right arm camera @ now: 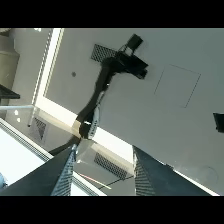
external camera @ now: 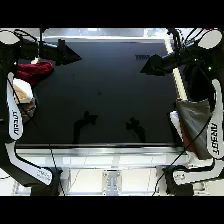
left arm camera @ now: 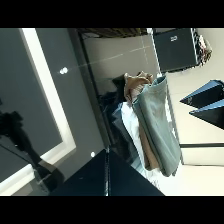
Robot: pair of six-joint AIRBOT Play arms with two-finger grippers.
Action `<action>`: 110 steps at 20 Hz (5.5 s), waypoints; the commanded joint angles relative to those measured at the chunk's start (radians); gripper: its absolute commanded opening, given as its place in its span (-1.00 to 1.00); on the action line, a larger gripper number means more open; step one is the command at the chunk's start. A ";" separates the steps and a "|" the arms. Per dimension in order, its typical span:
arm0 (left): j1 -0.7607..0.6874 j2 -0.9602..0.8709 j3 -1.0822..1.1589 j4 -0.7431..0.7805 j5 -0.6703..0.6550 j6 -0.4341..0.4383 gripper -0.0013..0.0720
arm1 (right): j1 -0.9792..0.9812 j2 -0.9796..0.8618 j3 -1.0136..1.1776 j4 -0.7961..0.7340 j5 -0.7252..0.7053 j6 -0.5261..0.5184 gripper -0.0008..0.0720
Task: Fold the shirts.
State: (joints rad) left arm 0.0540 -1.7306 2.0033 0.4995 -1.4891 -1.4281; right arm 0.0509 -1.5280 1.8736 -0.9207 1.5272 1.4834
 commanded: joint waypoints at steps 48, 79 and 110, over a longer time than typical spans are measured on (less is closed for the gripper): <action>0.468 -0.584 0.066 0.459 1.353 -0.249 0.46 | 0.099 0.000 0.000 0.156 -0.609 -0.001 0.14; -0.526 -0.103 -0.045 0.187 0.345 -0.035 -0.94 | -0.053 0.272 0.211 -0.006 -0.247 -0.038 0.14; -0.113 0.311 -0.684 0.726 0.840 -0.367 0.97 | -0.175 0.317 -1.274 0.318 -0.491 -0.275 0.14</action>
State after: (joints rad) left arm -0.1574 -1.3106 1.1625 1.2751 -0.5789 -1.8603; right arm -0.1234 -1.2118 0.7258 -0.7990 1.0790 1.2465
